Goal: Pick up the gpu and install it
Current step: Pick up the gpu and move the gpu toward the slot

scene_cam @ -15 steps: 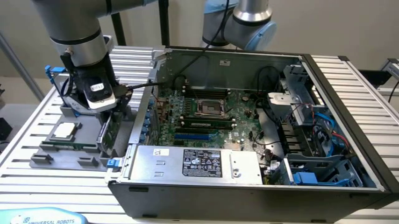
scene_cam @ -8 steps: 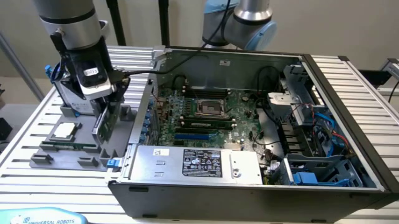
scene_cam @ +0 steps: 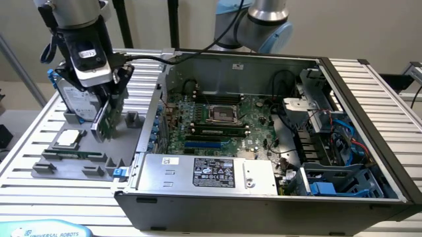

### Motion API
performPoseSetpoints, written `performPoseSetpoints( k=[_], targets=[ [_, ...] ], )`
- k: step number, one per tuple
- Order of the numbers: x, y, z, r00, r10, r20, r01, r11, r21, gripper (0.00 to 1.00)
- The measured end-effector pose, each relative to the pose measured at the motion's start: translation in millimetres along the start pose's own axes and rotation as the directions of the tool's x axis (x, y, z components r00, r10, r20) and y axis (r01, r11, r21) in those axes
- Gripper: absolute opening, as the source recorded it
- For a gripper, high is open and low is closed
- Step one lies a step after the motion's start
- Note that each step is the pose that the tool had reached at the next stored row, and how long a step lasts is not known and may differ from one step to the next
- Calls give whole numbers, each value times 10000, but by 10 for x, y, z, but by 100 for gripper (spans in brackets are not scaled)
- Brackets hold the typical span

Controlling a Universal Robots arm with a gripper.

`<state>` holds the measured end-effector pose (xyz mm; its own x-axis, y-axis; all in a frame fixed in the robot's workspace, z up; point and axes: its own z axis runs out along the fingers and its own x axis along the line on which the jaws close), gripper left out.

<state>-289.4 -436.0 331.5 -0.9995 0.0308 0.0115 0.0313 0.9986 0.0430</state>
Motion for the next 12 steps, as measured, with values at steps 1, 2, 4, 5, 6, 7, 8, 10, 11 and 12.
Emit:
performPoseSetpoints(
  k=[1,2,4,5,6,7,8,10,11,12],
  targets=[
    [1,2,-45,10000,0,-1,0,10000,1,27],
    [1,4,-92,10000,0,0,0,10000,0,27],
    [1,8,-183,10000,-1,-2,1,10000,2,27],
    [0,10,-229,10000,0,-1,0,10000,1,27],
    [0,12,-274,10000,0,-1,0,10000,1,27],
    [-1,14,-319,10000,0,-1,0,10000,1,27],
    [-5,16,-363,10000,-1,0,1,10000,0,27],
    [-19,20,-454,10000,0,0,0,10000,1,27],
    [-32,23,-500,10000,0,-1,0,10000,0,27],
    [-53,27,-548,10000,0,-1,0,10000,1,27]
  ],
)
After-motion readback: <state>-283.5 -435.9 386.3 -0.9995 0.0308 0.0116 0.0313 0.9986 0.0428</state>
